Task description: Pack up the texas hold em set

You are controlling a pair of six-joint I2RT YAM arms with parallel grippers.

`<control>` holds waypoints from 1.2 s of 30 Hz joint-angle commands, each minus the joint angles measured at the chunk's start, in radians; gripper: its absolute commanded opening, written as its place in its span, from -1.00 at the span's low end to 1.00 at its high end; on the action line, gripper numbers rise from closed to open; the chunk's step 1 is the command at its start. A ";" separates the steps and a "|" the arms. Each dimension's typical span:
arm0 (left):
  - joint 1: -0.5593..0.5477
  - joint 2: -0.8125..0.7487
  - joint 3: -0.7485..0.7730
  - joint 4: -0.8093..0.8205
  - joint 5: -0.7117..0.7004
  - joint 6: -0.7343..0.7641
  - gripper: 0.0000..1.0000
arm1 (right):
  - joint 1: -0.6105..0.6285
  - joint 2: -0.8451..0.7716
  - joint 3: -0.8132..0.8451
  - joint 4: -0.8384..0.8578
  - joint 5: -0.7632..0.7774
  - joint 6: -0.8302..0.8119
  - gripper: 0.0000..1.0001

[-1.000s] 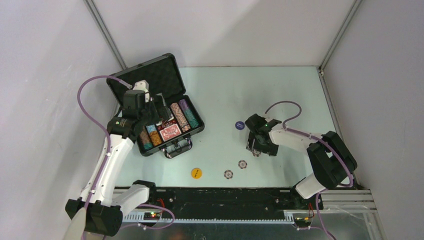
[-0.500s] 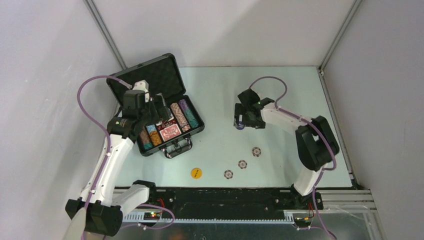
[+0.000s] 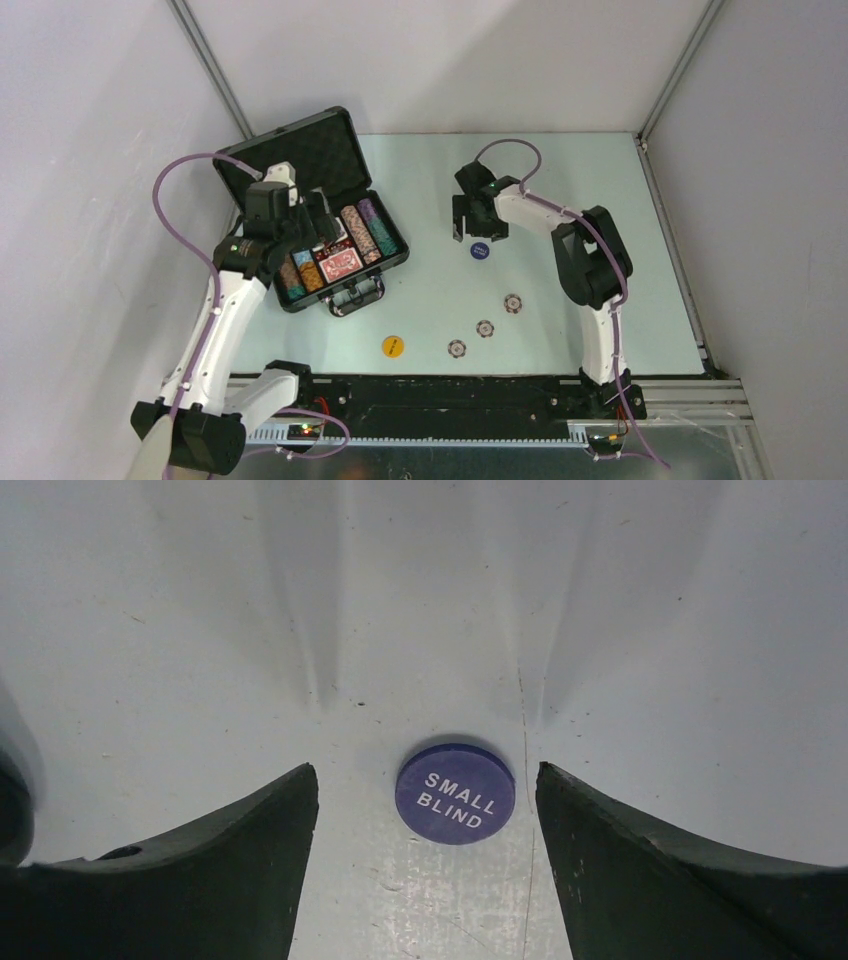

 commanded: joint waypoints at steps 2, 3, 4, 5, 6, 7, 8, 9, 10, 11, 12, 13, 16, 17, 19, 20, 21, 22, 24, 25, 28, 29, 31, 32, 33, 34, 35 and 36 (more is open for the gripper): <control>0.009 -0.047 -0.033 0.028 0.007 -0.005 0.88 | -0.001 0.027 0.028 -0.046 0.012 -0.010 0.59; 0.009 -0.051 -0.041 0.033 0.018 -0.009 0.88 | -0.006 0.028 0.017 -0.045 0.011 -0.007 0.57; 0.009 -0.053 -0.046 0.036 0.026 -0.017 0.88 | -0.008 0.028 0.011 -0.042 0.008 -0.002 0.56; 0.009 -0.057 -0.050 0.041 0.037 -0.022 0.88 | -0.011 0.027 -0.002 -0.040 0.007 0.000 0.53; 0.009 -0.062 -0.057 0.044 0.053 -0.038 0.88 | -0.013 0.025 -0.008 -0.034 0.004 0.001 0.53; 0.009 -0.067 -0.061 0.055 0.079 -0.054 0.88 | -0.013 0.023 -0.021 -0.032 0.005 0.001 0.52; 0.009 -0.077 -0.070 0.073 0.091 -0.062 0.88 | -0.013 0.021 -0.032 -0.029 0.007 0.002 0.52; 0.009 -0.082 -0.075 0.082 0.107 -0.084 0.88 | -0.014 0.020 -0.037 -0.026 0.008 0.002 0.51; 0.008 -0.090 -0.082 0.099 0.113 -0.094 0.87 | -0.015 0.017 -0.048 -0.020 0.007 0.004 0.51; 0.007 -0.097 -0.085 0.108 0.123 -0.116 0.87 | -0.015 0.016 -0.053 -0.014 0.003 0.005 0.51; 0.004 -0.104 -0.094 0.125 0.131 -0.127 0.87 | -0.019 0.015 -0.066 -0.010 0.000 0.007 0.50; 0.002 -0.109 -0.098 0.135 0.132 -0.149 0.87 | -0.021 0.014 -0.073 0.001 -0.011 0.008 0.50; -0.015 -0.147 -0.137 0.204 0.137 -0.199 0.86 | -0.036 0.013 -0.109 0.029 -0.038 0.014 0.51; -0.019 -0.156 -0.148 0.221 0.139 -0.229 0.86 | -0.037 0.013 -0.113 0.038 -0.046 0.016 0.49; -0.033 -0.183 -0.184 0.276 0.144 -0.275 0.86 | -0.040 0.018 -0.117 0.038 -0.043 0.011 0.41; -0.042 -0.195 -0.206 0.308 0.143 -0.289 0.86 | -0.038 0.019 -0.117 0.037 -0.042 0.010 0.37; -0.048 -0.198 -0.215 0.321 0.143 -0.312 0.87 | -0.037 0.020 -0.117 0.034 -0.036 0.006 0.35; -0.060 -0.199 -0.227 0.344 0.143 -0.321 0.86 | -0.035 0.020 -0.116 0.032 -0.031 0.005 0.31; -0.072 -0.198 -0.246 0.372 0.146 -0.354 0.87 | -0.029 0.020 -0.116 0.024 -0.016 0.002 0.25; -0.073 -0.299 -0.252 0.384 0.150 -0.362 0.88 | -0.027 0.020 -0.116 0.017 -0.008 0.001 0.22; -0.076 -0.201 -0.282 0.424 0.170 -0.375 0.94 | -0.014 0.020 -0.117 0.006 0.006 -0.005 0.19; -0.076 -0.196 -0.291 0.433 0.172 -0.377 0.98 | -0.006 0.021 -0.116 0.004 0.012 -0.009 0.19; -0.076 -0.193 -0.299 0.442 0.171 -0.384 0.99 | 0.002 0.023 -0.117 -0.002 0.015 -0.011 0.17; -0.075 -0.191 -0.301 0.444 0.169 -0.392 0.99 | 0.005 0.023 -0.118 -0.005 0.014 -0.009 0.15; -0.075 -0.189 -0.307 0.446 0.170 -0.396 0.99 | 0.008 0.023 -0.122 -0.007 0.014 -0.008 0.14; -0.075 -0.186 -0.307 0.448 0.171 -0.400 0.99 | 0.009 0.021 -0.125 -0.006 0.014 -0.002 0.13; -0.075 -0.181 -0.309 0.450 0.175 -0.402 0.99 | 0.010 0.019 -0.133 -0.005 0.015 0.000 0.14; -0.075 -0.179 -0.310 0.452 0.177 -0.403 0.99 | 0.010 0.014 -0.138 -0.003 0.016 0.007 0.20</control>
